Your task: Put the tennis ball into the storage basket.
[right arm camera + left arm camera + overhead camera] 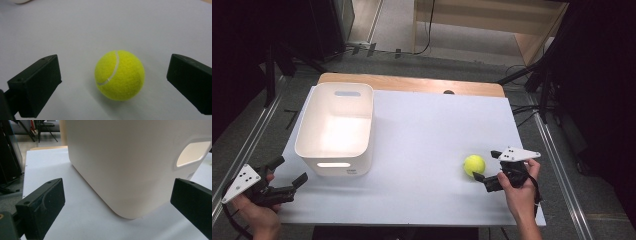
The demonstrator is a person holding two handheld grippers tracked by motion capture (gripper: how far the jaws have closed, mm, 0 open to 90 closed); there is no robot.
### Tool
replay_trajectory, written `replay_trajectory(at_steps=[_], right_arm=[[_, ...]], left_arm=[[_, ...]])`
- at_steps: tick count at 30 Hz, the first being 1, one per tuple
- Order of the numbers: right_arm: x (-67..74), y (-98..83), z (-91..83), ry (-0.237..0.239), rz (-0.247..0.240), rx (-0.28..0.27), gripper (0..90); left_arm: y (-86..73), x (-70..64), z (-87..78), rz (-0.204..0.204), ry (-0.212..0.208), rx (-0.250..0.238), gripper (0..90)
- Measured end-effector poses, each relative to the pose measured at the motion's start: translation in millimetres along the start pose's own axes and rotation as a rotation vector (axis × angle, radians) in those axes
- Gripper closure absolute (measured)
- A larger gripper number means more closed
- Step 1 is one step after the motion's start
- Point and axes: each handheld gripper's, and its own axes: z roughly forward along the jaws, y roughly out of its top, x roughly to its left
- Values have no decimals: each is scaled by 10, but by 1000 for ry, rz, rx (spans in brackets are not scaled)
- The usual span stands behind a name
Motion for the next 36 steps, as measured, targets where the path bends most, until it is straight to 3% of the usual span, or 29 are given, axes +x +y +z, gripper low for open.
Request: replay_trajectory(at_steps=[9, 13, 21, 29, 36], right_arm=[[13, 81, 175, -17, -8, 116, 0], [21, 86, 282, -44, -19, 173, 119], [21, 77, 409, -64, -21, 247, 119], [5, 71, 487, -100, -9, 284, 124], [4, 71, 557, -99, -19, 303, 125]], left_arm=[[0, -2, 4, -2, 0, 1, 0], [0, -4, 7, -1, 1, 1, 0], [1, -4, 9, 2, -1, 3, 0], [1, -1, 9, 1, 0, 5, 0], [1, 0, 9, -2, 1, 5, 0]])
